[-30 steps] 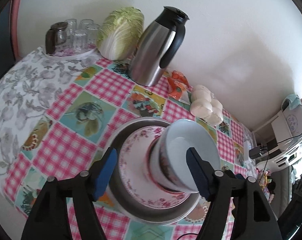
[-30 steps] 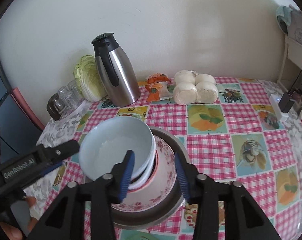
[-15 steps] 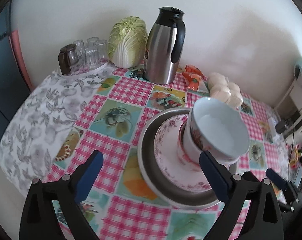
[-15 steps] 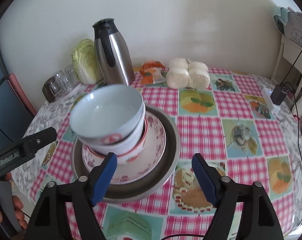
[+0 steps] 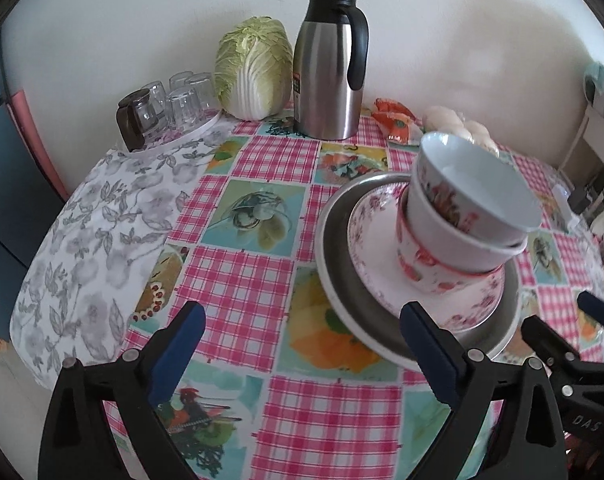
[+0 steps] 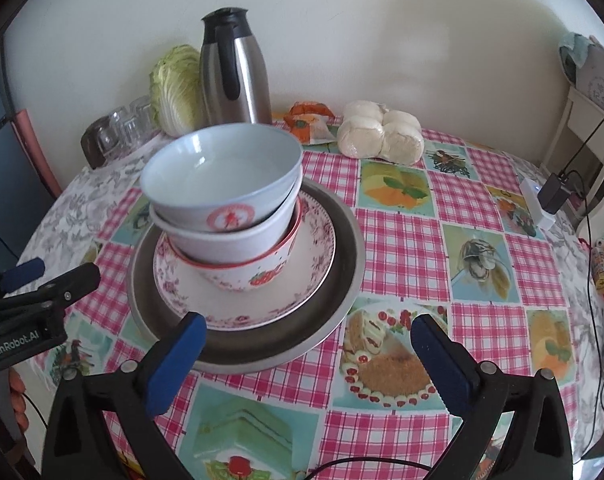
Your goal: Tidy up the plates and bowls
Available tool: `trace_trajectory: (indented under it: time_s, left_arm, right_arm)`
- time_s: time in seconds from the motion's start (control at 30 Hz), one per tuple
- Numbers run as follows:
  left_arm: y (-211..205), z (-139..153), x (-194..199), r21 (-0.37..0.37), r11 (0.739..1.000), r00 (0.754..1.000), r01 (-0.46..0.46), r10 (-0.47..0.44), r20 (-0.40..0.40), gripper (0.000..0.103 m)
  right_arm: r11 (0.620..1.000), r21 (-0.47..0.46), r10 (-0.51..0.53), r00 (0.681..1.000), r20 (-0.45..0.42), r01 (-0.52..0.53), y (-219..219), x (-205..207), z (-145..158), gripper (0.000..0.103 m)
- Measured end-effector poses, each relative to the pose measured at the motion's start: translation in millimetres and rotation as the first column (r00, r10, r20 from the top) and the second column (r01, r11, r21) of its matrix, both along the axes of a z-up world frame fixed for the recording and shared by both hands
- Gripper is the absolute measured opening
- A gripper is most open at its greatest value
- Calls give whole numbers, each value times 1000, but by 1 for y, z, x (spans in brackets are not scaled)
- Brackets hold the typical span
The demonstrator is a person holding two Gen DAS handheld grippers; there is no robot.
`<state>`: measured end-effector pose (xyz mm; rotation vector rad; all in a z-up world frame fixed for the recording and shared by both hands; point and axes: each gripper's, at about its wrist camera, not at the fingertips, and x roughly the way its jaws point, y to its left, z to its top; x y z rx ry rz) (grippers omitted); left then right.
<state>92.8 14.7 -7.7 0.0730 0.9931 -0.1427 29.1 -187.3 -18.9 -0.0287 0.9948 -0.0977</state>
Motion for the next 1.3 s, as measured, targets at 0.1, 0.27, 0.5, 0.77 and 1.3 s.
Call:
trace_trajectory:
  time_s: [0.1, 0.27, 0.5, 0.77, 1.3]
  left_arm:
    - [2, -6, -1, 2, 1000, 1000, 18, -18, -7, 98]
    - [5, -12, -4, 7, 998, 998, 58, -58, 6, 98]
    - [9, -19, -5, -14, 996, 996, 91, -91, 25, 98]
    - [7, -22, -5, -38, 993, 993, 115, -114, 32, 98]
    - [12, -27, -5, -55, 993, 995, 102, -101, 19, 98]
  right_arm:
    - [1000, -13, 7, 1000, -13, -8, 3, 0, -4, 103]
    - [1000, -27, 14, 999, -29, -14, 5, 1, -8, 103]
    - [999, -42, 23, 998, -52, -25, 9, 3, -13, 103]
    - [997, -66, 38, 996, -77, -43, 13, 4, -20, 103]
    - [995, -87, 42, 994, -96, -51, 16, 5, -24, 103]
